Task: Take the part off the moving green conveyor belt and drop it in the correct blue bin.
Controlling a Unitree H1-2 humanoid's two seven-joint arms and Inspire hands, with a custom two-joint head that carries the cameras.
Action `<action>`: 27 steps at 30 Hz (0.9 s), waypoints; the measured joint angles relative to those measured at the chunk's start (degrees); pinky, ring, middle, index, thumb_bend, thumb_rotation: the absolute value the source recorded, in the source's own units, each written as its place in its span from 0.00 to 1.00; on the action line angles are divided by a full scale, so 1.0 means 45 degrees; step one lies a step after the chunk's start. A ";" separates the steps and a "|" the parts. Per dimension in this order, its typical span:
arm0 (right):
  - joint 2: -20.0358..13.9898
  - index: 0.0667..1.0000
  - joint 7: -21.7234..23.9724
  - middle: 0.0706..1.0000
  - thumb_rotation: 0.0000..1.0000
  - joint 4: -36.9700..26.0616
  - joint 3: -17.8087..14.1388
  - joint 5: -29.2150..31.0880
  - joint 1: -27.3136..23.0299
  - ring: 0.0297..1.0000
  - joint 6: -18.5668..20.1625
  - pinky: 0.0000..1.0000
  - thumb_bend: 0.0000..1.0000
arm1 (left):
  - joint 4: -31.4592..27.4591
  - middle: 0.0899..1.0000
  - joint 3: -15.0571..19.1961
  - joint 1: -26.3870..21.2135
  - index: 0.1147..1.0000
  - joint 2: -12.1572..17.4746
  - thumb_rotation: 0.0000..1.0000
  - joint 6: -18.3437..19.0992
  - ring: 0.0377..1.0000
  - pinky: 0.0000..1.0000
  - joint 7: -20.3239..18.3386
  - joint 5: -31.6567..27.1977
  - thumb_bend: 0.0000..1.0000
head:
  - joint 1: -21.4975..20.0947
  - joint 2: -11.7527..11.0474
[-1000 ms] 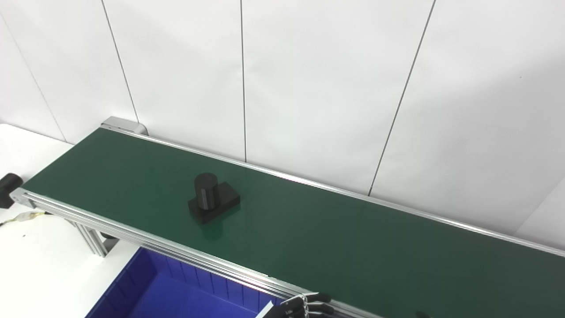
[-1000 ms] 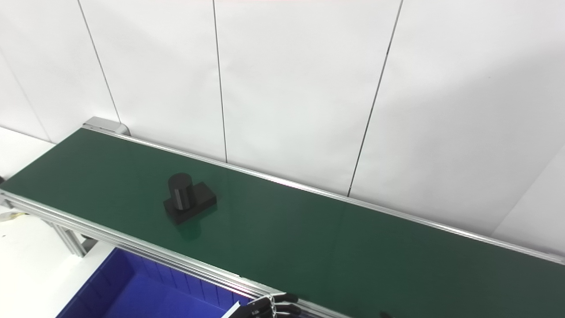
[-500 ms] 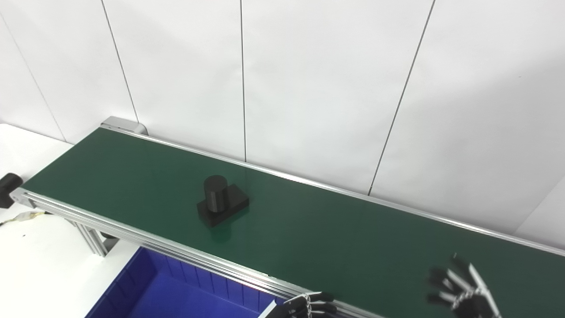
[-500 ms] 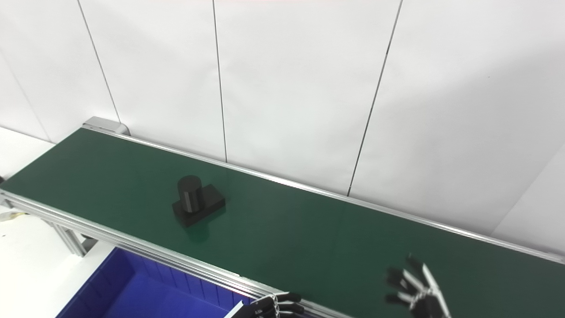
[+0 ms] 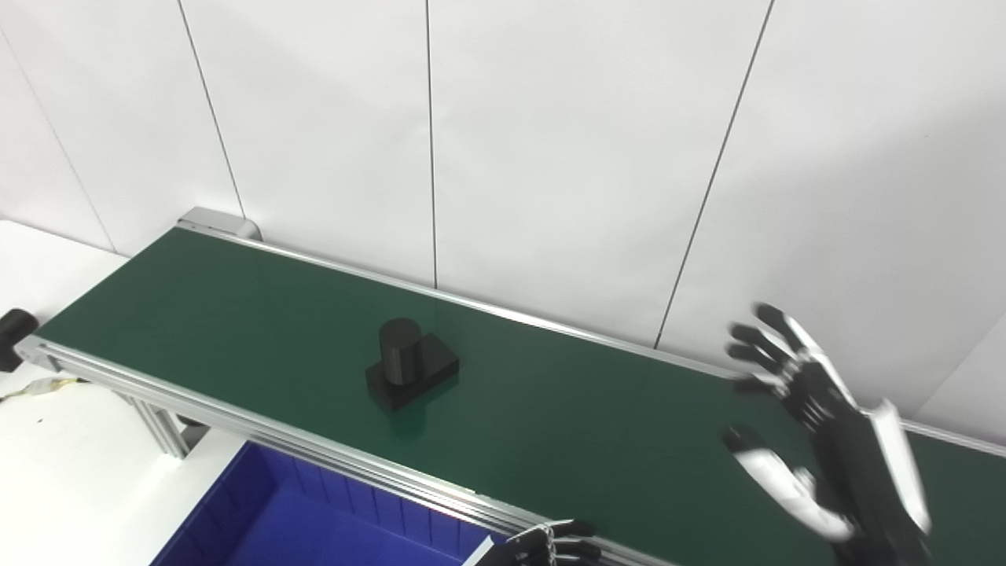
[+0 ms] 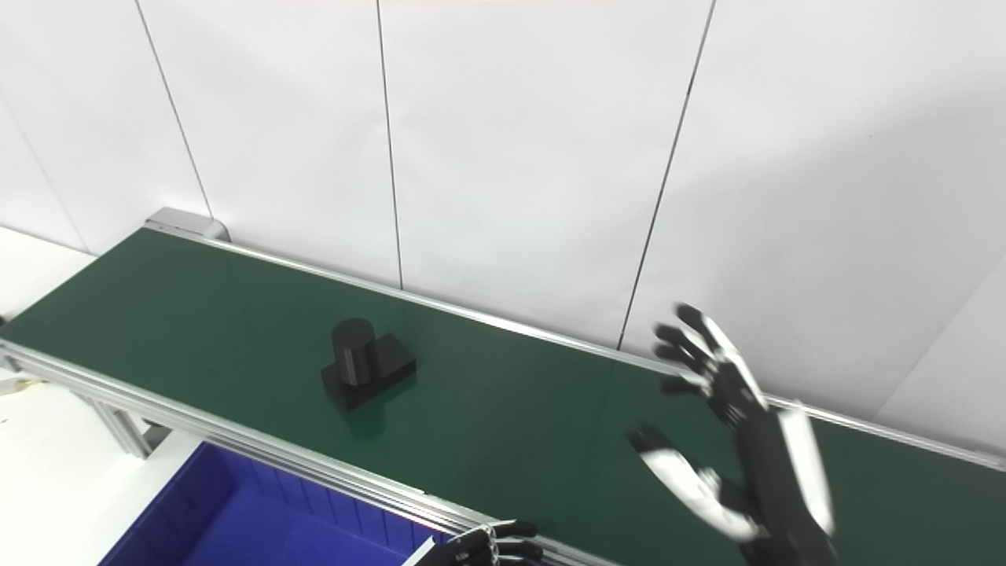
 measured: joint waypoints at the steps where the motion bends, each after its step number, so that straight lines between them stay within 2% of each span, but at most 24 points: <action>1: 0.0053 0.89 0.0097 0.83 0.46 0.0193 0.0094 -0.0099 -0.0271 0.81 0.0033 0.68 0.62 | 0.0023 0.73 -0.0012 -0.0030 0.78 -0.0001 0.16 0.0000 0.70 0.66 0.0000 0.0000 1.00 | 0.0000 0.0000; 4: 0.0184 0.89 0.0353 0.84 0.42 0.0659 0.0351 -0.0162 -0.0918 0.82 0.0216 0.72 0.64 | 0.0044 0.73 -0.0010 -0.0047 0.77 -0.0001 0.16 0.0000 0.70 0.66 0.0003 0.0000 1.00 | -0.0020 0.0000; 8: 0.0302 0.88 0.0643 0.84 0.43 0.1554 0.0672 -0.0377 -0.1651 0.83 0.0746 0.76 0.68 | 0.0080 0.72 -0.0013 -0.0086 0.77 0.0001 0.17 -0.0001 0.70 0.66 0.0006 0.0044 1.00 | -0.0039 0.0039; 14: 0.0799 0.87 0.0627 0.83 0.43 0.3601 0.1302 -0.1293 -0.2579 0.83 0.0745 0.75 0.71 | 0.0083 0.73 -0.0014 -0.0174 0.77 0.0003 0.16 -0.0003 0.70 0.66 0.0016 0.0223 1.00 | -0.0058 0.0039; 19: 0.1506 0.88 0.0478 0.84 0.39 0.5726 0.1569 -0.1398 -0.3477 0.84 0.0607 0.77 0.74 | 0.0098 0.73 -0.0036 -0.0199 0.77 -0.0005 0.16 -0.0003 0.70 0.66 0.0014 0.0234 1.00 | -0.0039 0.0078; 27: 0.2123 0.87 0.0294 0.83 0.43 0.8137 0.2020 -0.1792 -0.4576 0.84 0.0249 0.79 0.81 | 0.0169 0.73 -0.0132 -0.0226 0.77 -0.0025 0.15 -0.0004 0.70 0.67 0.0022 0.0269 1.00 | 0.0020 0.0117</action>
